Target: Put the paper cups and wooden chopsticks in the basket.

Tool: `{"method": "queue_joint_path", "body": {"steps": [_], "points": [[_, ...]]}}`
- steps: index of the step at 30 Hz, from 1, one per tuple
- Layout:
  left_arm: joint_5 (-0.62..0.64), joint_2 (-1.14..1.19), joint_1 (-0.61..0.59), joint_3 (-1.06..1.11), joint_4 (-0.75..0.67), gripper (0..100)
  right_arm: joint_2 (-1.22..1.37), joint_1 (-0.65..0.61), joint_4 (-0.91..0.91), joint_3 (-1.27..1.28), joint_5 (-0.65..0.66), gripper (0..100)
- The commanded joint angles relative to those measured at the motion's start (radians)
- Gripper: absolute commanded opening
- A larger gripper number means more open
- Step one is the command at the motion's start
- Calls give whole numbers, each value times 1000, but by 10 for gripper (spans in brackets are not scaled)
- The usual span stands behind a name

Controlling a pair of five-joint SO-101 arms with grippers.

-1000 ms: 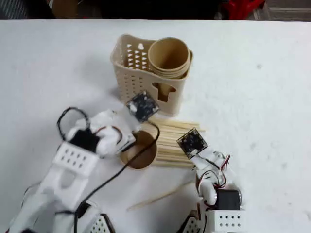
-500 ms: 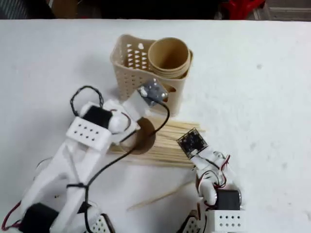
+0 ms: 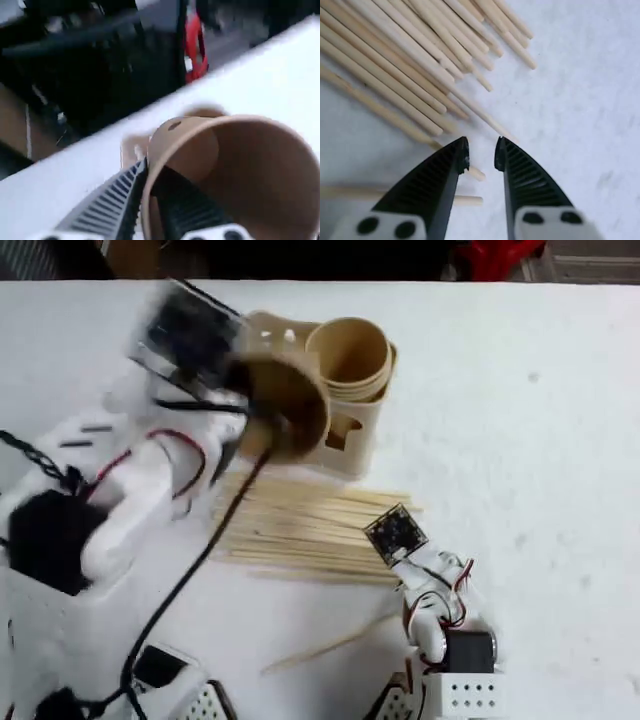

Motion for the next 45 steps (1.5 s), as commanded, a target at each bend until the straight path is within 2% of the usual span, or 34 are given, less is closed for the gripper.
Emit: {"method": "queue_joint_path", "body": {"steps": [1, 6, 15, 25, 36, 40, 45], "points": [[146, 193, 44, -141, -203, 28, -7, 7, -8, 8, 11, 94], [158, 447, 105, -241, -236, 28, -7, 7, -8, 8, 11, 94], [158, 684, 91, -456, -49, 28, -7, 7, -8, 8, 11, 94], [158, 704, 61, -611, 71, 28, -7, 7, -8, 8, 11, 94], [158, 708, 73, -612, 195, 28, -7, 7, -8, 8, 11, 94], [157, 708, 70, -589, 189, 41, -7, 7, -8, 8, 11, 94], [150, 708, 70, -546, 81, 156, -7, 7, -8, 8, 11, 94]]}}
